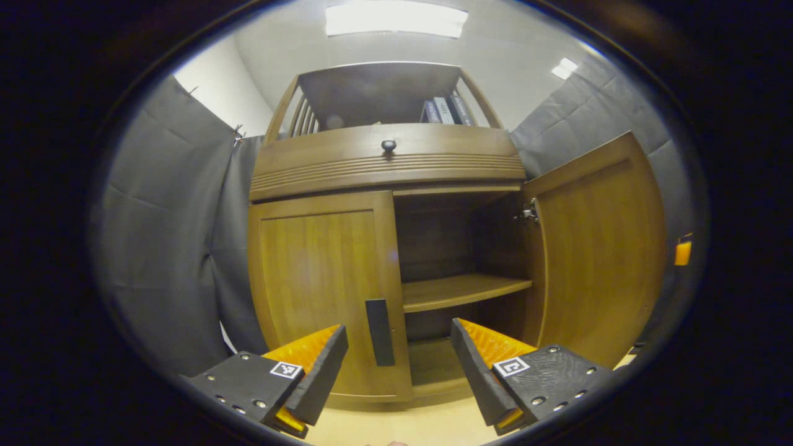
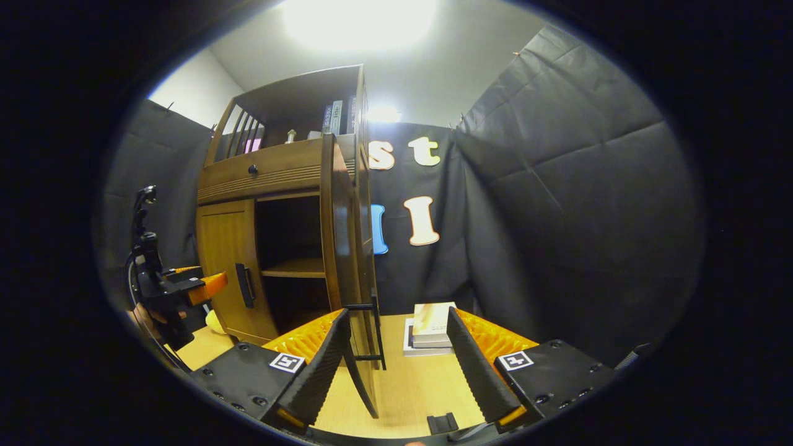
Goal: Open the right door of the double-door shoe cabinet with the right hand, and open the left door with the left hand.
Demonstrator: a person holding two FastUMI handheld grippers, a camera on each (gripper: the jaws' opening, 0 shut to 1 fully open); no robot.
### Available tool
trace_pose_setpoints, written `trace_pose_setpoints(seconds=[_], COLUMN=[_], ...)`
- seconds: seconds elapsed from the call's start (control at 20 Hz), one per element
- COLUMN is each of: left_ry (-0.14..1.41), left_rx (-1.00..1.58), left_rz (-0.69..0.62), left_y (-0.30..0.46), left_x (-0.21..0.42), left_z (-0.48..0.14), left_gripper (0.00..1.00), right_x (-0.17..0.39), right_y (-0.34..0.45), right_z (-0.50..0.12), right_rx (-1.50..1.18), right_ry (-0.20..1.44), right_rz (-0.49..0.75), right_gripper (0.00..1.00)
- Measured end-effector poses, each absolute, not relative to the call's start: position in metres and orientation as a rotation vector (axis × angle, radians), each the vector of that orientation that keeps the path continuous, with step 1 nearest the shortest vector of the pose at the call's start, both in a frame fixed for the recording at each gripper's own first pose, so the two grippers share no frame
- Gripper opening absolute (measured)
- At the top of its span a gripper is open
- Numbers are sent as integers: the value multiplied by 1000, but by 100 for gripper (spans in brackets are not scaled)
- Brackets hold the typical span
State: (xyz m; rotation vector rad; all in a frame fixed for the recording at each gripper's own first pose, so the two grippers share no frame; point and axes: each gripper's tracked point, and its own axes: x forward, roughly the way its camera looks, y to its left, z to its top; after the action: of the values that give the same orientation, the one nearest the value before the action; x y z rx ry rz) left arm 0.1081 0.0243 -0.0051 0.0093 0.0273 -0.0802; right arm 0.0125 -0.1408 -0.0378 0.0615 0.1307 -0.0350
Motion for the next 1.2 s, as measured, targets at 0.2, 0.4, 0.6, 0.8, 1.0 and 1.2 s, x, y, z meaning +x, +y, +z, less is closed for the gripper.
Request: trace_pose_setpoints(seconds=[0.2,0.4,0.6,0.8,1.0,1.2], left_ry=[42,60,101,129,136,142], left_rx=[0,5,6,-10,2,-4], left_rz=[-71,-75,-71,-77,-65,-71], left_y=[37,39,39,39,42,40], left_x=[152,185,214,229,238,236], left_z=[-20,-37,-58,-71,-73,-73], left_gripper=[96,98,98,85,70,39], right_x=[-1,-12,-17,-20,-21,-19], right_y=[-138,-137,-137,-136,-134,-129], right_z=[-36,-45,-48,-47,-47,-47], right_rx=[71,66,56,59,60,54], right_ry=[138,170,194,198,203,206], right_rz=[-72,-102,-113,-119,-118,-105], right_gripper=[92,92,92,100,98,98])
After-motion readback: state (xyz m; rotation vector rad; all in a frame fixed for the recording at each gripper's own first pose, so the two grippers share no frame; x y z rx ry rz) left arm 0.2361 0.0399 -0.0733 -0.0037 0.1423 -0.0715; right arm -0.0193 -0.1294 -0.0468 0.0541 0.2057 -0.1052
